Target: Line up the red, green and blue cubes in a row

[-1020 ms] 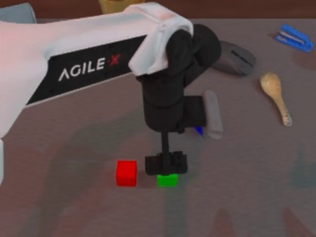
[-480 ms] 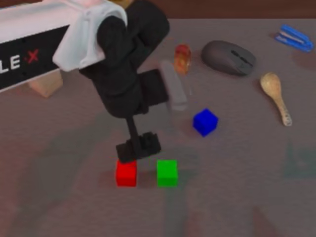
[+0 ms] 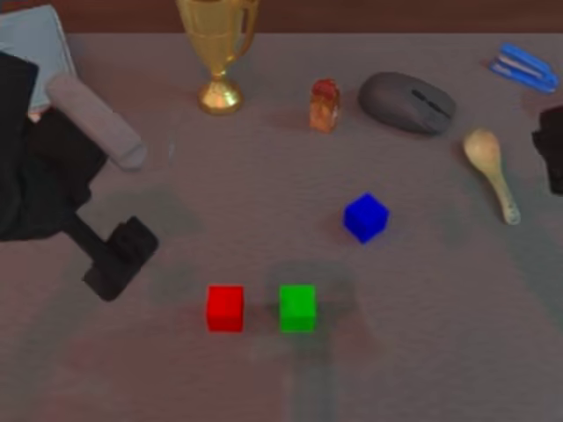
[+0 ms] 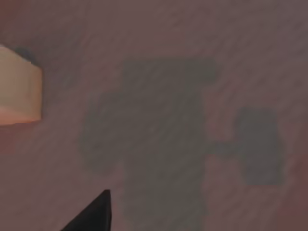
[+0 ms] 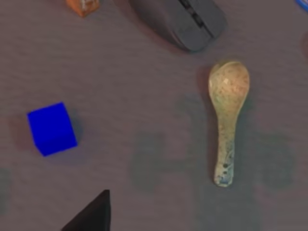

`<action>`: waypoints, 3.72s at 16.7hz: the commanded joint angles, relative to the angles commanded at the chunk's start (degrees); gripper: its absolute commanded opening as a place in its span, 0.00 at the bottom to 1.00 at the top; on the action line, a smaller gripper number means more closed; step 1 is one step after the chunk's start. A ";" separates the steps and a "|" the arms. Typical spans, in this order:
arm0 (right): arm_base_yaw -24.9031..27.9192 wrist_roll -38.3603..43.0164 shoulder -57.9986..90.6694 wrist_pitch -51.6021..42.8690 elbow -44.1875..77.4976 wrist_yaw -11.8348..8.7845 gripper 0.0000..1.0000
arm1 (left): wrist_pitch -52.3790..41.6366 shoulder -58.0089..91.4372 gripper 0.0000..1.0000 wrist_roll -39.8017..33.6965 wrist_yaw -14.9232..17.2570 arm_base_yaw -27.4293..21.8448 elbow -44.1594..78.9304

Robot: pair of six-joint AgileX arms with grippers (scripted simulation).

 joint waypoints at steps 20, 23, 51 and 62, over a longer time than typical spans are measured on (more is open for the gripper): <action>15.46 -3.67 71.68 -39.51 64.47 0.17 1.00 | 38.15 -65.54 1.00 -24.62 -0.15 23.44 -51.41; 15.19 -3.68 71.62 -39.21 64.15 0.17 1.00 | 38.15 -65.54 1.00 -24.62 -0.15 23.44 -51.41; 15.54 -3.55 74.66 -23.53 51.48 0.21 0.00 | 38.15 -65.54 1.00 -24.62 -0.15 23.44 -51.41; 15.63 -3.50 73.10 -28.02 55.52 0.08 0.00 | 38.15 -65.54 1.00 -24.62 -0.15 23.44 -51.41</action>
